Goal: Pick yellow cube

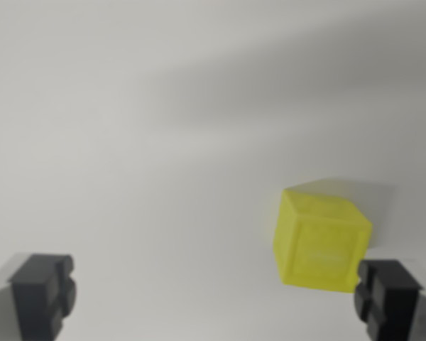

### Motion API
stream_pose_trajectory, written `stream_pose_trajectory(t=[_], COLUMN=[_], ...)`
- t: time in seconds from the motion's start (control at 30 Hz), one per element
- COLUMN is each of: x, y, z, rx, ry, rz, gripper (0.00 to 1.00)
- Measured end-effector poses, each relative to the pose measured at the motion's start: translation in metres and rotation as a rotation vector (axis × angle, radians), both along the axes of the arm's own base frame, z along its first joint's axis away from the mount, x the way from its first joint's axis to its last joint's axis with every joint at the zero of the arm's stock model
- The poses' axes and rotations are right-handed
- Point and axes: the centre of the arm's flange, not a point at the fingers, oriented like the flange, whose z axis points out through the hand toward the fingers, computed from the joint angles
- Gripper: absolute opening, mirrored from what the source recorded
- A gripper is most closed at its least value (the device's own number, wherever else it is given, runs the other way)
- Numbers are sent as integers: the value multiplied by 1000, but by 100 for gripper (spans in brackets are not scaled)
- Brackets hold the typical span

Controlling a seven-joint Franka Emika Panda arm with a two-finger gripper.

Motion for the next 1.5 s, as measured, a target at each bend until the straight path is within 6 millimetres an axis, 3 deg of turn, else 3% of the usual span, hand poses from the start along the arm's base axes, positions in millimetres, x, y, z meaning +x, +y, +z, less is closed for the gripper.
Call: stream_pose_trajectory(t=[1.5], x=[-51], y=[-31], z=[-75], rx=[-4], ry=[8], rz=[-97], gripper=[100])
